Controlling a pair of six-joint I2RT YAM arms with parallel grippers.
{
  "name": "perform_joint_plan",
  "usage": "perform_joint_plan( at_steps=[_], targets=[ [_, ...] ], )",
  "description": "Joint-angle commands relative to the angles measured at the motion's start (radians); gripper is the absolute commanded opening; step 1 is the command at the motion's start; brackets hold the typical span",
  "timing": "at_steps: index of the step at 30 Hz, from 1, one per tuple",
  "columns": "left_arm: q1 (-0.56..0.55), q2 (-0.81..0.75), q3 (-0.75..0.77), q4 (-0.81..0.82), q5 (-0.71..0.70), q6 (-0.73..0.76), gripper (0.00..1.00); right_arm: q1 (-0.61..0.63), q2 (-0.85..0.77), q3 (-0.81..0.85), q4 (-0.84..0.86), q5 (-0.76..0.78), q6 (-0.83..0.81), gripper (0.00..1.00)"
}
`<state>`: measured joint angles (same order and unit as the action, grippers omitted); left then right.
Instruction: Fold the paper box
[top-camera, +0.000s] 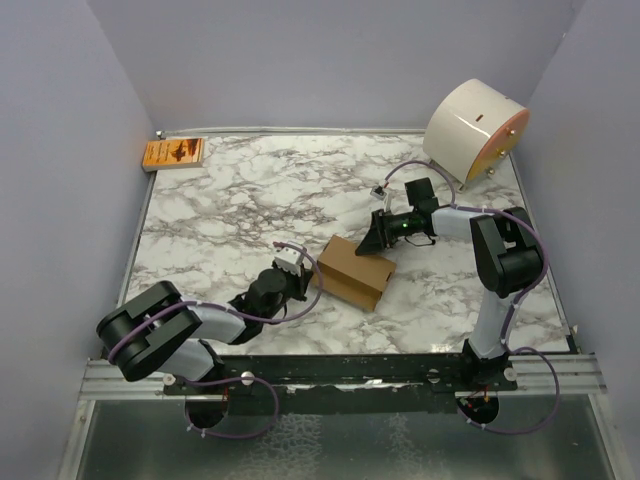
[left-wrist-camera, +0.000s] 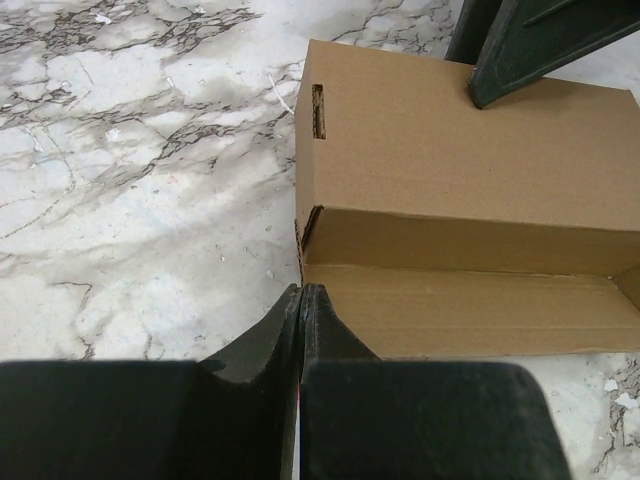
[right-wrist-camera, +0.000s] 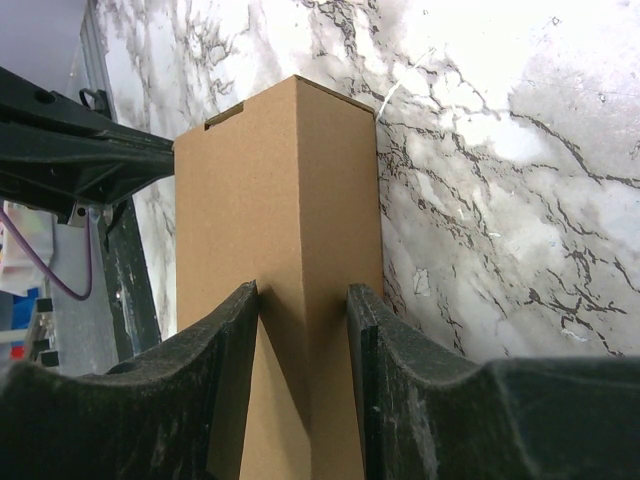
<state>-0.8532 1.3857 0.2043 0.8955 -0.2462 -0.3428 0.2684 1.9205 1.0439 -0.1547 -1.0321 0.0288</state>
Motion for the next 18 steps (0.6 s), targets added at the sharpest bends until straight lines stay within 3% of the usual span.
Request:
perform_joint_plan(
  at_steps=[1,18],
  targets=[
    [-0.008,0.015,-0.005,0.062,-0.034,0.034,0.0,0.0,0.017,-0.019,0.021,0.093,-0.022,0.38],
    [-0.045,0.048,-0.003,0.098,-0.077,0.098,0.0,0.0,0.016,-0.021,0.021,0.111,-0.021,0.38]
  ],
)
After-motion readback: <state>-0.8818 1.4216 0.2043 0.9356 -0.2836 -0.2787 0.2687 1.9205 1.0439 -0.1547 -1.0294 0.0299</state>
